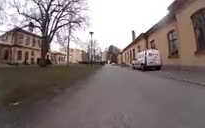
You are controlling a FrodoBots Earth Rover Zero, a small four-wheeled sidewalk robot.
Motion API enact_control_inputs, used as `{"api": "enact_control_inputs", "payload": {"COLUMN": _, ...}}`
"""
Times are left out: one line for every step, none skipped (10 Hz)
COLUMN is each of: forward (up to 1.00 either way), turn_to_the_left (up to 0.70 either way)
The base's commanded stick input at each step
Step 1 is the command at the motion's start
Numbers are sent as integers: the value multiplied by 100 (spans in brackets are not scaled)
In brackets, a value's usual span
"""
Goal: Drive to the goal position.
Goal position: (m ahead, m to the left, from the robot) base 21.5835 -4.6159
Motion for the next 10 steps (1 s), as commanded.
{"api": "enact_control_inputs", "payload": {"forward": 100, "turn_to_the_left": 0}}
{"api": "enact_control_inputs", "payload": {"forward": 100, "turn_to_the_left": 0}}
{"api": "enact_control_inputs", "payload": {"forward": 100, "turn_to_the_left": 0}}
{"api": "enact_control_inputs", "payload": {"forward": 100, "turn_to_the_left": 0}}
{"api": "enact_control_inputs", "payload": {"forward": 100, "turn_to_the_left": 0}}
{"api": "enact_control_inputs", "payload": {"forward": 100, "turn_to_the_left": 0}}
{"api": "enact_control_inputs", "payload": {"forward": 100, "turn_to_the_left": 0}}
{"api": "enact_control_inputs", "payload": {"forward": 100, "turn_to_the_left": 0}}
{"api": "enact_control_inputs", "payload": {"forward": 100, "turn_to_the_left": 0}}
{"api": "enact_control_inputs", "payload": {"forward": 100, "turn_to_the_left": 0}}
